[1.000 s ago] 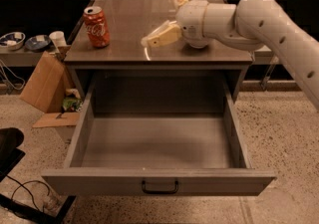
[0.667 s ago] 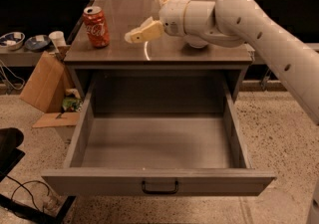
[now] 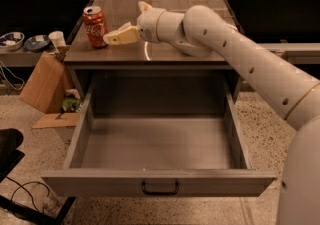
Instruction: Place coke can into top drawer
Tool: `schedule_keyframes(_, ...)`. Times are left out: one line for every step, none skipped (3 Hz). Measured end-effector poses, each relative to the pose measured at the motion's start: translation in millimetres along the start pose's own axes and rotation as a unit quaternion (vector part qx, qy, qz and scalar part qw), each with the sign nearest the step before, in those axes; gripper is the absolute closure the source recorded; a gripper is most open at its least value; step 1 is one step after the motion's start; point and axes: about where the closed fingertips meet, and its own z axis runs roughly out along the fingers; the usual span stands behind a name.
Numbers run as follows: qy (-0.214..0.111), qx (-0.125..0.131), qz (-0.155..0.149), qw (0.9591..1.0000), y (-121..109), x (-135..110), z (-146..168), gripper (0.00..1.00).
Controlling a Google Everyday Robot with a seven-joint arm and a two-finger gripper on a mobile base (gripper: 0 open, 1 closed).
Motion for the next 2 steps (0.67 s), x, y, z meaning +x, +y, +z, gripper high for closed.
schedule_keyframes(-0.012, 0.012, 0.012, 0.9998, -12, 1, 34, 0.0)
schedule_keyframes(-0.012, 0.016, 0.012, 0.9997, -21, -7, 59, 0.0)
